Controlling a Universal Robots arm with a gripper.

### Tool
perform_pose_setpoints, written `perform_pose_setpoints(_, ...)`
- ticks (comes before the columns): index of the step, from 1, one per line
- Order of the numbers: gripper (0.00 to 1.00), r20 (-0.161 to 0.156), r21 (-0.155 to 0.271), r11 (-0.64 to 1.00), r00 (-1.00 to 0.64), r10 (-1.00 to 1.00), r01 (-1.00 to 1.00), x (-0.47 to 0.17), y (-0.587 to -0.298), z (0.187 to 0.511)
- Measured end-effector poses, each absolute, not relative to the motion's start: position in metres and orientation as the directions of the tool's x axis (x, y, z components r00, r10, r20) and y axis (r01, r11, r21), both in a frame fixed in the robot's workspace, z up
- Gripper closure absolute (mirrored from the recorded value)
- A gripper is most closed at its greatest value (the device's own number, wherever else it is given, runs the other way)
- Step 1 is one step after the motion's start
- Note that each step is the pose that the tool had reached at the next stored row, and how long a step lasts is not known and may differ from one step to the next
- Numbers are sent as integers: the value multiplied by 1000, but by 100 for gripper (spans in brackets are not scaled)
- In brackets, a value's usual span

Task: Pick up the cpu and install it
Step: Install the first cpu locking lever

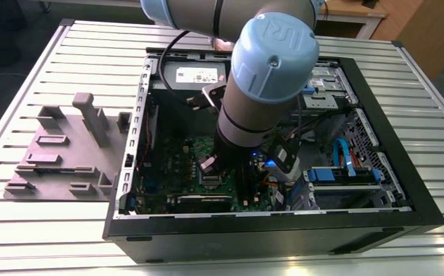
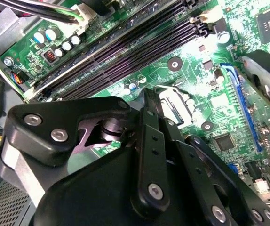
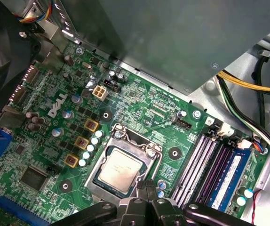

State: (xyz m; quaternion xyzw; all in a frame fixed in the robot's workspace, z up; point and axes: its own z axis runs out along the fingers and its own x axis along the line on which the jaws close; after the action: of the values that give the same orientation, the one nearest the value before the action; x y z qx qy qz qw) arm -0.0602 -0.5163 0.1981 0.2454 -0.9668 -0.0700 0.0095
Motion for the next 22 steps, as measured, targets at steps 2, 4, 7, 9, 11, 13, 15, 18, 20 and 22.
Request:
perform_pose_setpoints(2,90,-16,140,870,-879,-476,-473,-60,-516,198)
perform_pose_setpoints(4,90,-16,140,870,-879,-476,-473,-60,-516,198)
perform_pose_setpoints(7,90,-19,141,869,-879,-476,-474,-63,-516,198)
perform_pose_setpoints(9,90,-22,141,869,-879,-476,-474,-65,-516,198)
perform_pose_setpoints(11,90,-26,142,869,-879,-476,-474,-66,-516,198)
perform_pose_setpoints(13,90,-31,143,868,-879,-476,-475,-68,-516,198)
perform_pose_setpoints(15,90,-35,144,868,-879,-476,-475,-69,-516,197)
perform_pose_setpoints(18,90,-40,143,868,-879,-476,-476,-70,-516,197)
perform_pose_setpoints(20,90,-43,143,868,-879,-476,-476,-72,-516,197)
perform_pose_setpoints(22,90,-47,142,867,-879,-475,-477,-73,-516,197)
